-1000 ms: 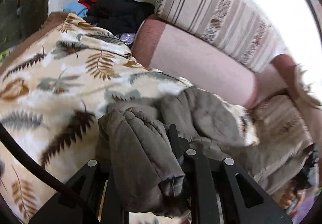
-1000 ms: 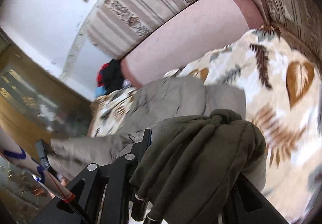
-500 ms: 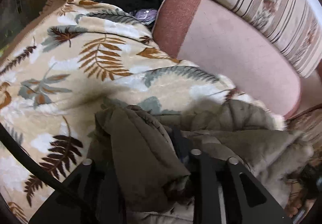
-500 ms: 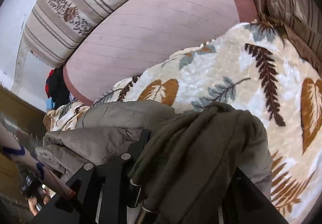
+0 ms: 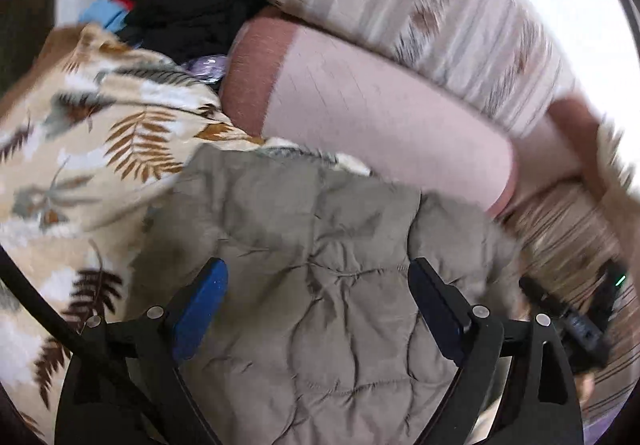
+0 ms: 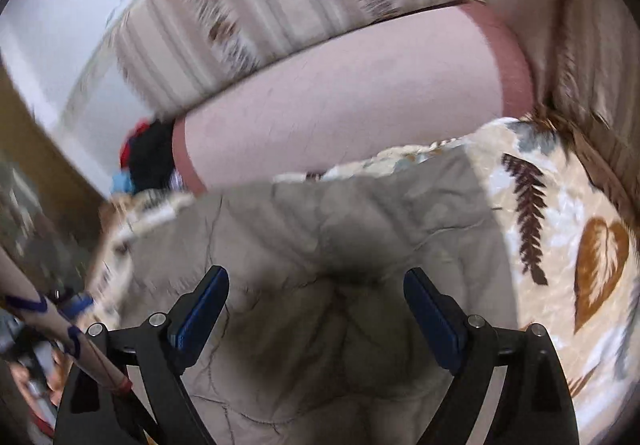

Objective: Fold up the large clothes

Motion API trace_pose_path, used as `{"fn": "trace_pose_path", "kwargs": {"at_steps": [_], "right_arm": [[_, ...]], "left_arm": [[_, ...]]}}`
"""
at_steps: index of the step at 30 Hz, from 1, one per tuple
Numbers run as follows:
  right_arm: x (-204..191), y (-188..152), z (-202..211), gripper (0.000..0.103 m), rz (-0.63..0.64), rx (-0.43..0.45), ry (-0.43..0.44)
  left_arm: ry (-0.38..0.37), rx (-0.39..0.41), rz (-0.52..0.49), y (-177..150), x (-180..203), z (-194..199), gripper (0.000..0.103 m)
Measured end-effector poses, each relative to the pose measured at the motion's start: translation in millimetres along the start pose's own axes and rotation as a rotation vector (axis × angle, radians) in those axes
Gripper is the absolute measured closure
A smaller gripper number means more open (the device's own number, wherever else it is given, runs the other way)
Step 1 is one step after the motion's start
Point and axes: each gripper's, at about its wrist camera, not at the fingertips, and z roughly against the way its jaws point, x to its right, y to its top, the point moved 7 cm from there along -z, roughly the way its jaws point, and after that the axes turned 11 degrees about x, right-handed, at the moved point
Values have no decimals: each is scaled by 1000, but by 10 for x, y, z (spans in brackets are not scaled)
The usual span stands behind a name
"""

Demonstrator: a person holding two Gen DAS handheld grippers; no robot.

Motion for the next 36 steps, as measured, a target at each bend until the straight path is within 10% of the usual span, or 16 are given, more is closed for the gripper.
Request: {"fn": "trace_pose_path", "kwargs": {"at_steps": [8,20,26,36], "right_arm": [[-235,-76,-885,11,230,-75,-128],[217,-163,-1463,4,72,-141,-94],[230,-2,-917,5,38,-76,-95],[573,-563,421,5,-17,-25,-116]], "left_arm": [[195,-89,-188,-51,210,-1057,12],[117,-116,-48,-90,14,-1345,8],[64,-101,57,25,-173,-773,8],[276,16,-76,-513,-543,440,8]]}}
